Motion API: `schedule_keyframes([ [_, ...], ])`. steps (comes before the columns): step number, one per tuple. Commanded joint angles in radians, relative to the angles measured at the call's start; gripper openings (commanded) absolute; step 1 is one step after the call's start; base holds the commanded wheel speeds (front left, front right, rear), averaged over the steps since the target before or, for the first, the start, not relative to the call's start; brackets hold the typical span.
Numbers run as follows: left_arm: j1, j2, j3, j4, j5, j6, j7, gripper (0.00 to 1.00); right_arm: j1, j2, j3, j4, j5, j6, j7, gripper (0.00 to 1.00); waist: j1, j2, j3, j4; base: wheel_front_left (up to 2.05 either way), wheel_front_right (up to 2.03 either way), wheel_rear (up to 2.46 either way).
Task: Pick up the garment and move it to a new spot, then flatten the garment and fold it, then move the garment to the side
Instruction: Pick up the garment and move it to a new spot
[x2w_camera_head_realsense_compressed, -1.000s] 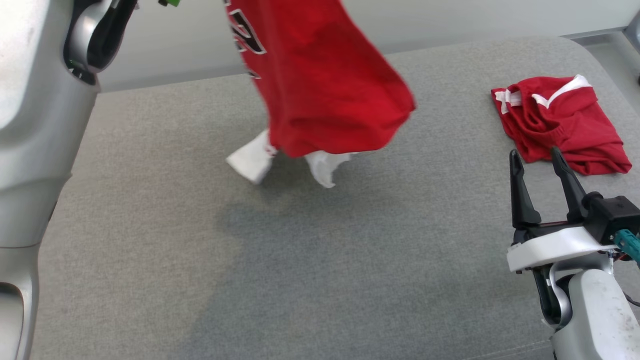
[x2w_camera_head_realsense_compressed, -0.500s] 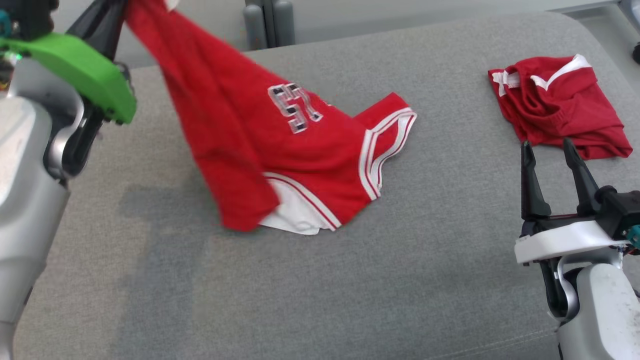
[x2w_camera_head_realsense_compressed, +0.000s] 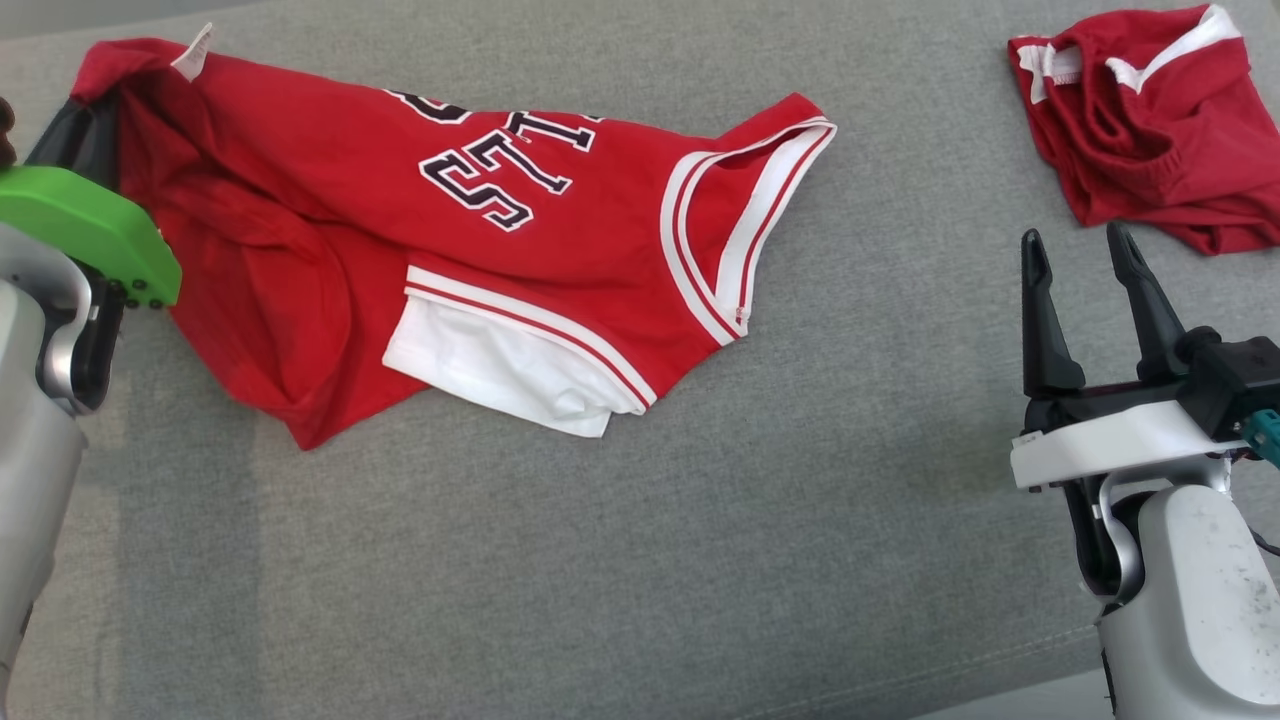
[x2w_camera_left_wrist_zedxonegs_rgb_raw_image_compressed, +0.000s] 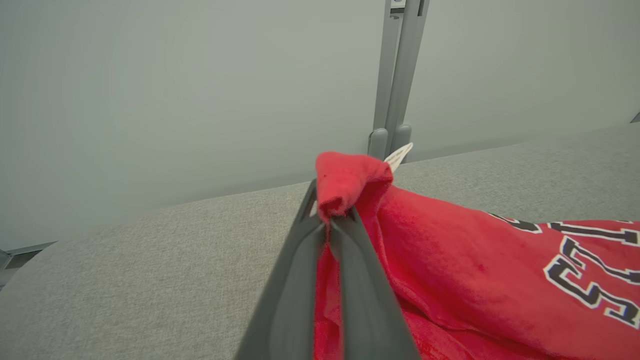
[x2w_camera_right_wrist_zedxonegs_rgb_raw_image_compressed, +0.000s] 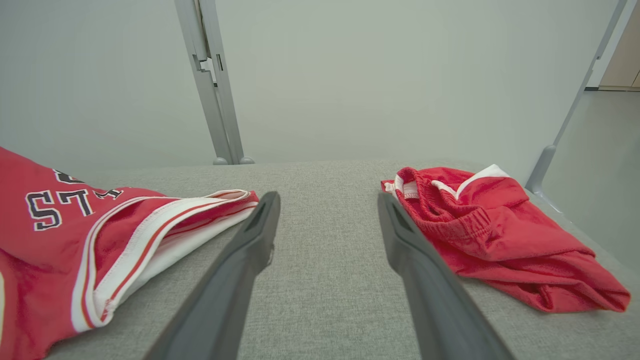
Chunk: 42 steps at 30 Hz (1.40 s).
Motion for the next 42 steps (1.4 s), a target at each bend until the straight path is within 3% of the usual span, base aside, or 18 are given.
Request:
schedule_keyframes([
  [1, -0.022, -0.006, 0.005, 0.011, 0.001, 0.003, -0.013, 1.0, -0.011, -0.003, 0.003, -0.002, -0.01, -0.002, -0.004, 1.0, 0.0, 0.0, 0.036, -0.006, 0.0, 0.0, 0.0],
  [9, -0.02, -0.027, 0.013, 0.058, -0.014, -0.015, -0.065, 1.0, -0.012, -0.003, 0.024, 0.012, -0.013, -0.002, -0.004, 1.0, 0.0, 0.0, 0.013, 0.018, 0.0, 0.0, 0.0],
  [17, 0.076, -0.049, 0.037, 0.013, -0.039, -0.027, -0.096, 1.0, 0.022, -0.003, 0.017, 0.024, -0.025, -0.002, -0.004, 1.0, 0.0, 0.0, -0.074, 0.057, 0.0, 0.0, 0.0],
  [23, 0.248, -0.096, 0.097, -0.11, -0.04, -0.001, -0.103, 1.0, 0.076, -0.003, 0.005, 0.041, -0.037, -0.002, -0.004, 1.0, 0.0, 0.0, -0.171, 0.098, 0.0, 0.0, 0.0],
  [33, 0.621, -0.206, 0.255, -0.364, 0.116, 0.076, -0.103, 1.0, 0.17, -0.003, 0.01, 0.06, -0.06, -0.002, -0.004, 1.0, 0.0, 0.0, -0.28, 0.15, 0.0, 0.0, 0.0],
  [42, 0.847, -0.315, 0.361, -0.501, 0.218, 0.062, -0.102, 1.0, 0.245, -0.003, 0.026, 0.076, -0.046, -0.002, -0.004, 1.0, 0.0, 0.0, -0.35, 0.168, 0.0, 0.0, 0.0],
])
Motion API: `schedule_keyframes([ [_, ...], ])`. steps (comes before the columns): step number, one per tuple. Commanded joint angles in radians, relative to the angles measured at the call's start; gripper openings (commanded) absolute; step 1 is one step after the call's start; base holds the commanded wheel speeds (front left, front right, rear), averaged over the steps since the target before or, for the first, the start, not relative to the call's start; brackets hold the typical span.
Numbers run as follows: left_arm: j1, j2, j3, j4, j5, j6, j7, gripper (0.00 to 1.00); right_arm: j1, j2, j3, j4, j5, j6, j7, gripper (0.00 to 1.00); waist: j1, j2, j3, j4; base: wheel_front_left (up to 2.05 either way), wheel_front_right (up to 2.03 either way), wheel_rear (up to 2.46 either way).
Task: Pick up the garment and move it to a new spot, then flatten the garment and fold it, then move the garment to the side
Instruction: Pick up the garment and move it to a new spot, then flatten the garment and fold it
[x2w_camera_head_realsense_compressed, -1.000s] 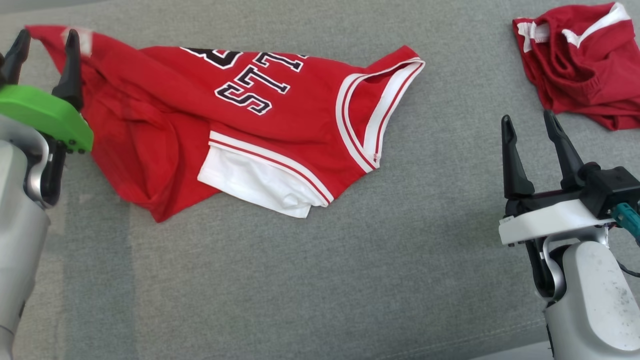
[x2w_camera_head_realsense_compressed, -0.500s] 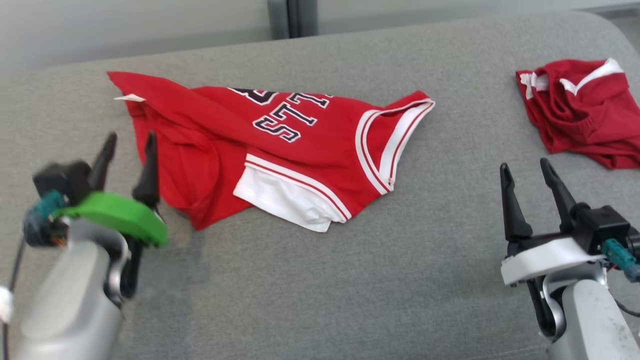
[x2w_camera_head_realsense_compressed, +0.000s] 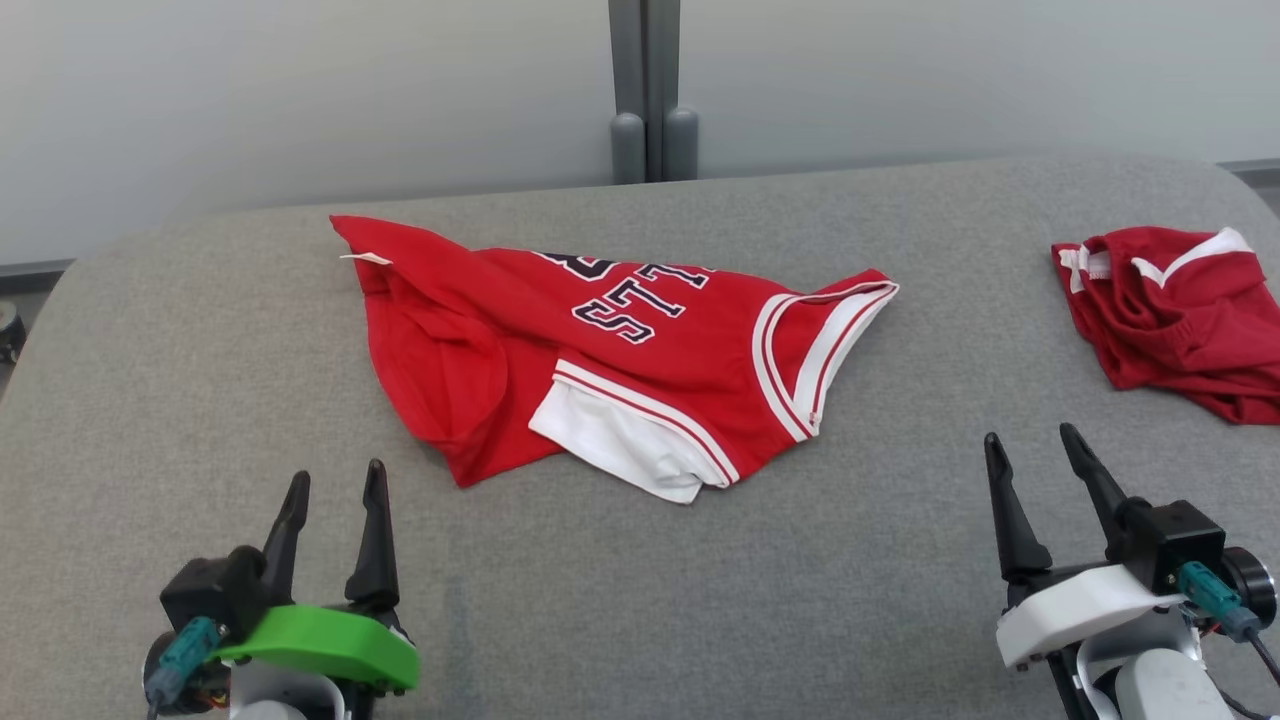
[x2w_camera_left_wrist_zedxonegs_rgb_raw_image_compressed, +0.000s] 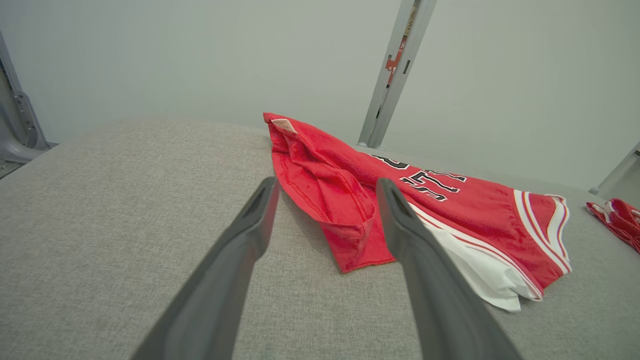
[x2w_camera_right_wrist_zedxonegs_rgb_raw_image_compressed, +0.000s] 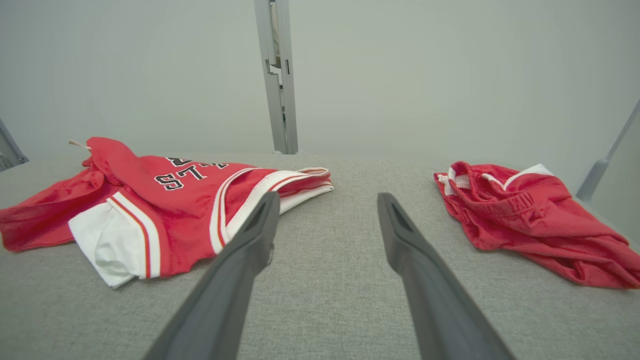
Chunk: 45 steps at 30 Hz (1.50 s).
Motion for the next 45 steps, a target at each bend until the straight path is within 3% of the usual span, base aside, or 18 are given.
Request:
schedule_keyframes([
  [1, 0.031, -0.021, 0.016, -0.018, 0.016, -0.007, 0.0, 1.0, 0.023, -0.003, 0.008, 0.004, 0.011, -0.002, -0.004, 1.0, 0.0, 0.0, -0.032, 0.016, 0.0, 0.0, 0.0],
  [7, 0.119, -0.076, 0.061, -0.059, 0.069, -0.025, 0.0, 1.0, 0.065, -0.004, 0.035, 0.011, 0.034, -0.002, -0.004, 1.0, 0.0, 0.0, -0.052, 0.013, 0.0, 0.0, 0.0],
  [17, 0.174, -0.115, 0.113, -0.058, 0.132, -0.058, 0.0, 1.0, 0.087, -0.004, 0.062, 0.029, 0.045, -0.002, -0.004, 1.0, 0.0, 0.0, -0.055, 0.014, 0.0, 0.0, 0.0],
  [36, 0.147, -0.147, 0.149, -0.025, 0.169, -0.094, 0.0, 1.0, 0.062, -0.004, 0.063, 0.036, 0.034, -0.002, -0.004, 1.0, 0.0, 0.0, -0.041, 0.02, 0.0, 0.0, 0.0],
  [45, 0.128, -0.152, 0.144, -0.017, 0.183, -0.102, 0.0, 1.0, 0.018, -0.003, 0.109, 0.029, -0.015, -0.002, -0.004, 1.0, 0.0, 0.0, -0.016, 0.052, 0.0, 0.0, 0.0],
])
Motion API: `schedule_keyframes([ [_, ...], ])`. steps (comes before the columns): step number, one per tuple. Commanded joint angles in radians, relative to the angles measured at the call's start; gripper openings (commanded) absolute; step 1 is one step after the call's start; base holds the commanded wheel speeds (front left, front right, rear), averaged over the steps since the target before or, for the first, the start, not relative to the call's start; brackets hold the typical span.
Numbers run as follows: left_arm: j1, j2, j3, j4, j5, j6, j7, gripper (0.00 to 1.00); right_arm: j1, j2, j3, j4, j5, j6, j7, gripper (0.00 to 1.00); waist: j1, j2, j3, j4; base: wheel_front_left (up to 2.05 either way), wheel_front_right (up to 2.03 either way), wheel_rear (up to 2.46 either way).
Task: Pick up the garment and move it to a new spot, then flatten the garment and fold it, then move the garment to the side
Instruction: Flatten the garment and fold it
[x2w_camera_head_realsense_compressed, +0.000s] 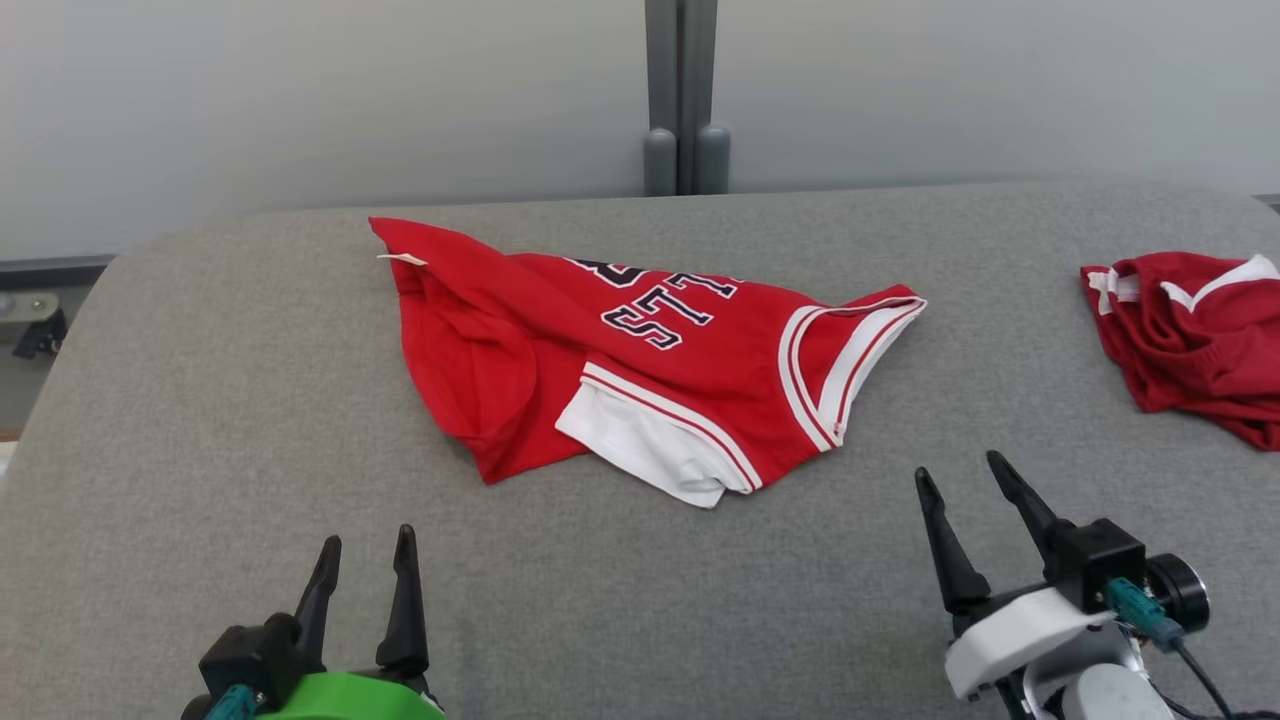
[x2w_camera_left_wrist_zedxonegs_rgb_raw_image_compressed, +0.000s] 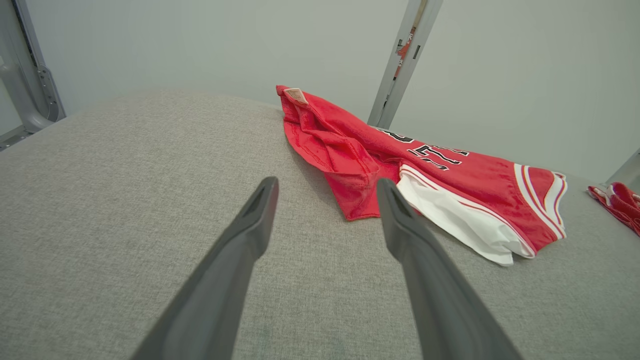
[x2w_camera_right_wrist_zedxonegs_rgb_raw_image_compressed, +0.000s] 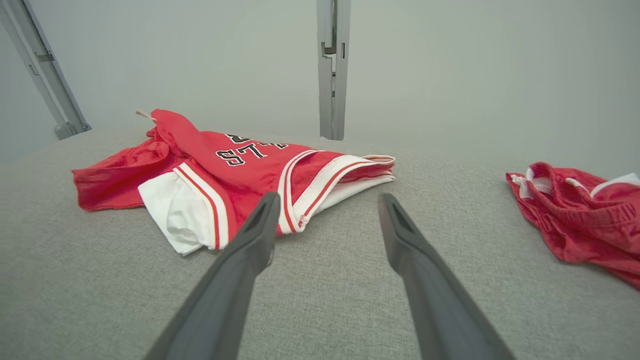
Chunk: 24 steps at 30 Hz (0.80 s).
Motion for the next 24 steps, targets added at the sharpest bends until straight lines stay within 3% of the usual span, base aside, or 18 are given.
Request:
schedule_keyframes([
  [1, -0.017, 0.0, -0.002, 0.003, 0.008, -0.003, 0.0, 1.0, -0.018, -0.003, 0.016, 0.009, -0.022, -0.002, -0.004, 1.0, 0.0, -0.0001, 0.016, 0.02, 0.0, 0.0, 0.0],
  [11, -0.068, -0.005, -0.026, 0.008, 0.005, -0.006, 0.0, 1.0, -0.189, -0.004, 0.165, 0.228, -0.191, -0.002, -0.004, 1.0, 0.0, -0.0001, 0.107, 0.144, 0.0, 0.0, 0.0],
  [19, -0.091, -0.006, -0.051, 0.004, -0.031, 0.009, 0.0, 1.0, -0.32, -0.004, 0.197, 0.421, -0.306, -0.002, -0.003, 1.0, 0.0, -0.0001, 0.172, 0.244, 0.0, 0.0, 0.0],
  [24, -0.098, -0.007, -0.066, 0.0, -0.04, 0.017, 0.0, 1.0, -0.376, -0.004, 0.186, 0.5, -0.339, -0.002, -0.003, 1.0, 0.0, -0.0001, 0.186, 0.273, 0.0, 0.0, 0.0],
])
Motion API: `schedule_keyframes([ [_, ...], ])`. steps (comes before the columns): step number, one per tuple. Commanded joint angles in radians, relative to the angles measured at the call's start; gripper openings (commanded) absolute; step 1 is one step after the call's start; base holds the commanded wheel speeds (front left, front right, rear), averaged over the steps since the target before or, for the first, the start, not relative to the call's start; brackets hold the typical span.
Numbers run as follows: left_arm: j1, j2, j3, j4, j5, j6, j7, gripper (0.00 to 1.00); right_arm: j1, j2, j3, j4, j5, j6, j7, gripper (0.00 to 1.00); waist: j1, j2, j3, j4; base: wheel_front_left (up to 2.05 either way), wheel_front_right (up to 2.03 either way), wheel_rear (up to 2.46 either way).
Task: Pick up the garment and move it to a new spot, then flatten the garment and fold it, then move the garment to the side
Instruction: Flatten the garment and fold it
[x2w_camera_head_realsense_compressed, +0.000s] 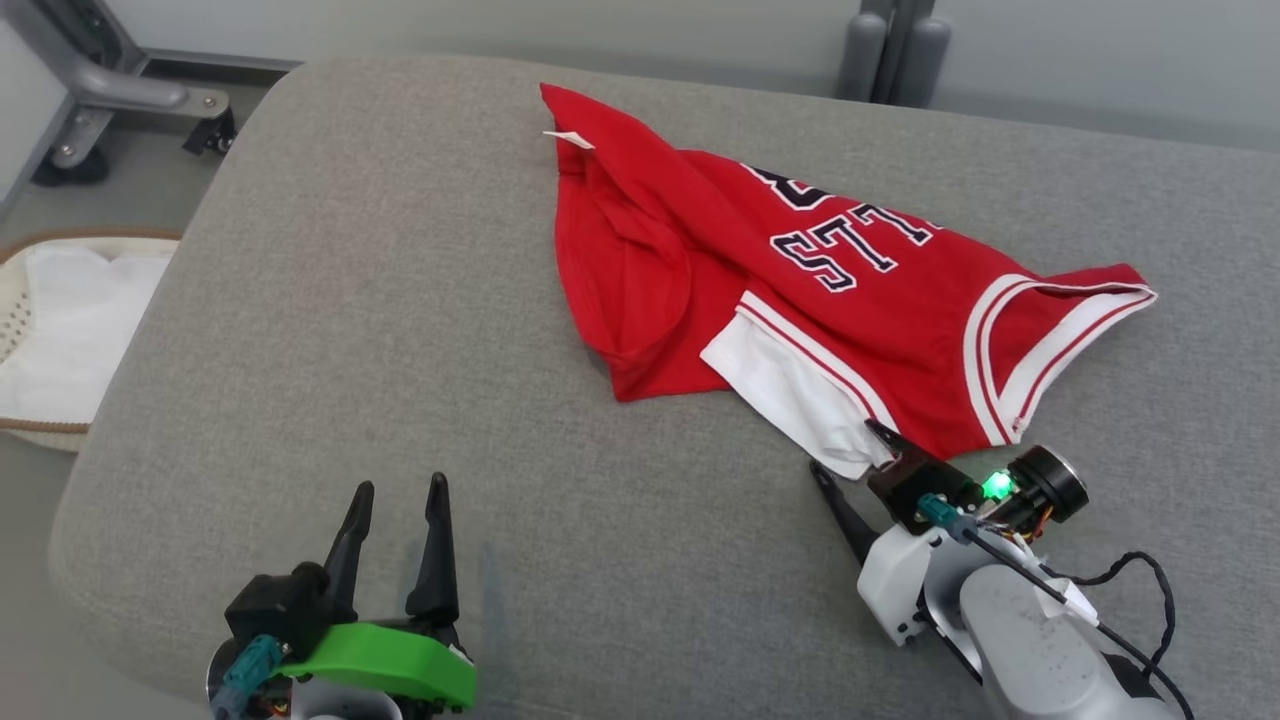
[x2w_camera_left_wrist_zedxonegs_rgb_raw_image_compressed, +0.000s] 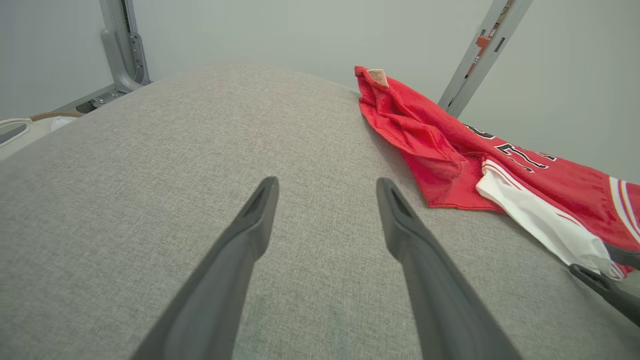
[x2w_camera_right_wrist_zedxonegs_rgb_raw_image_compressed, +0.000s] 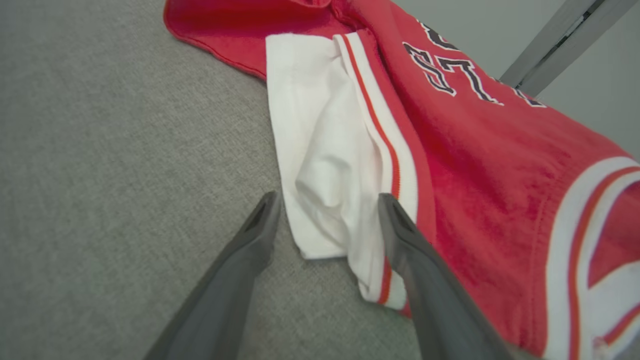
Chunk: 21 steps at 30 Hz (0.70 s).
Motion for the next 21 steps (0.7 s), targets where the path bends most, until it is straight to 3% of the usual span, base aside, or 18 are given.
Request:
schedule_keyframes([
  [1, -0.018, 0.0, -0.003, -0.002, -0.005, 0.007, 0.0, 1.0, -0.017, -0.005, -0.004, 0.01, -0.003, -0.002, -0.003, 0.81, 0.0, 0.0, 0.031, 0.037, 0.0, 0.0, 0.0],
  [2, -0.017, 0.0, -0.003, -0.002, -0.007, 0.007, 0.0, 1.0, -0.022, -0.005, -0.005, 0.013, -0.001, -0.002, -0.003, 0.44, 0.0, 0.0, 0.03, 0.038, 0.0, 0.0, 0.0],
  [3, -0.015, 0.0, -0.002, -0.003, -0.008, 0.01, 0.0, 1.0, -0.024, -0.005, -0.004, 0.014, 0.003, -0.002, -0.004, 0.24, 0.0, 0.0, 0.028, 0.038, 0.0, 0.0, 0.0],
  [4, -0.011, 0.0, -0.001, -0.004, -0.007, 0.012, 0.0, 1.0, -0.025, -0.005, -0.001, 0.012, 0.012, -0.002, -0.004, 0.24, 0.0, 0.0, 0.025, 0.034, 0.0, 0.0, 0.0],
  [5, -0.009, 0.0, 0.0, -0.005, -0.005, 0.012, 0.0, 1.0, -0.025, -0.005, 0.0, 0.006, 0.016, -0.002, -0.004, 0.0, 0.0, 0.0, 0.022, 0.031, 0.0, 0.0, 0.0],
  [16, 0.022, 0.0, -0.001, 0.002, 0.019, 0.012, 0.0, 1.0, 0.005, -0.005, 0.013, -0.262, 0.136, -0.002, -0.004, 0.0, 0.0, 0.0, -0.032, -0.037, 0.0, 0.0, 0.0],
  [21, 0.025, 0.0, -0.007, -0.001, 0.021, 0.009, 0.0, 1.0, -0.056, -0.005, -0.004, -0.354, 0.143, -0.002, 0.003, 0.0, 0.0, 0.0, -0.041, -0.048, 0.0, 0.0, 0.0],
])
